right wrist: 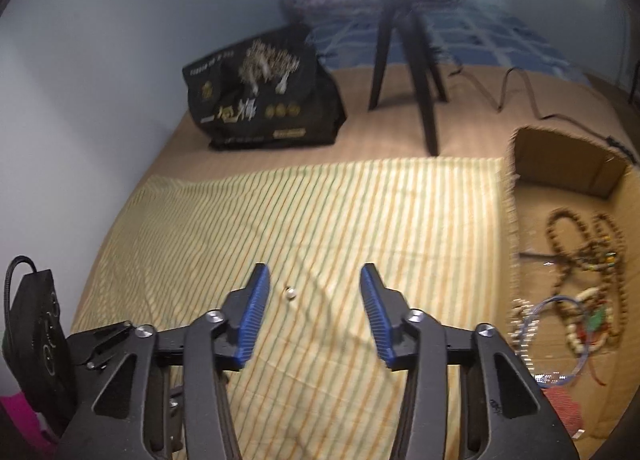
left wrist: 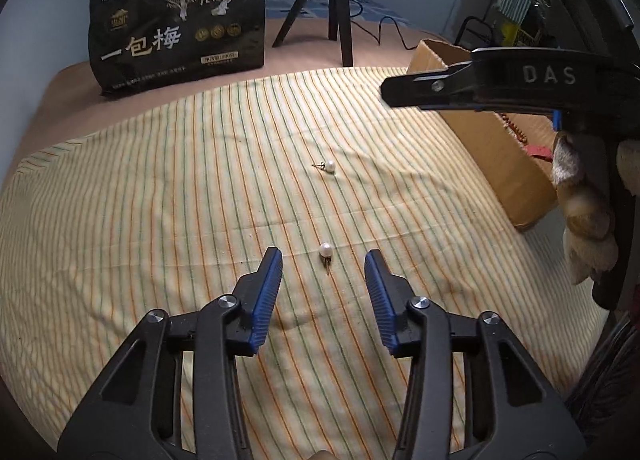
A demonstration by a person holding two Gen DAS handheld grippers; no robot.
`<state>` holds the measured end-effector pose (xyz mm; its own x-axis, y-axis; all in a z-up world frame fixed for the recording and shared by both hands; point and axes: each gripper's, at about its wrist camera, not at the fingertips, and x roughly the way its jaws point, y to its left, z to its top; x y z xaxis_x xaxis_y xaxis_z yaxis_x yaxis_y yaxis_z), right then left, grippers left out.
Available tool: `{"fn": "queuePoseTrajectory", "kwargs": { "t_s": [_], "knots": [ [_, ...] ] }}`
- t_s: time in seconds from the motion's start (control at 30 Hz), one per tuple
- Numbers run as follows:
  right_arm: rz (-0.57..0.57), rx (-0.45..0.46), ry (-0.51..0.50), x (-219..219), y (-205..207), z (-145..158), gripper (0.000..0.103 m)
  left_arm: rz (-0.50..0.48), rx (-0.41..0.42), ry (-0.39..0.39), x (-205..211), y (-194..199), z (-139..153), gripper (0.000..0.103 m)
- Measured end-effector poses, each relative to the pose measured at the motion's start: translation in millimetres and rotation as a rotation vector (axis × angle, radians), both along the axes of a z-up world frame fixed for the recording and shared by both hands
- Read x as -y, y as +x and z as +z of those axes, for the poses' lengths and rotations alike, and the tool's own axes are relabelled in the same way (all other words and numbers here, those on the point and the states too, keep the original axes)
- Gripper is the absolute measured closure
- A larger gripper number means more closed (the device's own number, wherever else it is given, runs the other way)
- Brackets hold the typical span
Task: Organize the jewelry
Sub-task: 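Move both tools back to the two white pearl earrings on the cloth, then grasp one pearl earring with the left tool while the right tool grasps the other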
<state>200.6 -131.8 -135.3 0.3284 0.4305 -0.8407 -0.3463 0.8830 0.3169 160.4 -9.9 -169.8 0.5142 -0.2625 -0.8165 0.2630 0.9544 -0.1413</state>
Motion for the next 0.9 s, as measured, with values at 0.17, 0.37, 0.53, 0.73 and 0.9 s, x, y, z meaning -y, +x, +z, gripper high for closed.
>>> {"fn": "queuePoseTrajectory", "kwargs": {
  "t_s": [0.17, 0.37, 0.53, 0.73, 0.9],
  "knots": [
    [0.036, -0.039, 0.000, -13.0, 2.5, -20.4, 0.070, -0.004, -0.009, 0.000, -2.2, 4.3, -9.0, 0.071],
    [0.061, -0.069, -0.025, -22.1, 3.8, -42.9, 0.075, 0.007, -0.024, -0.032, -5.6, 12.8, -12.7, 0.071],
    [0.090, -0.079, -0.038, -29.4, 4.5, -49.9, 0.078, 0.013, -0.037, -0.022, -2.9, 18.7, -15.7, 0.085],
    [0.147, -0.081, -0.055, -42.3, 6.5, -55.4, 0.081, 0.033, -0.056, -0.035, -10.0, 22.7, -19.1, 0.095],
    [0.175, -0.061, -0.107, -53.2, 5.7, -63.1, 0.084, 0.034, -0.053, -0.027, -12.1, 20.7, -19.5, 0.095]
  ]
}}
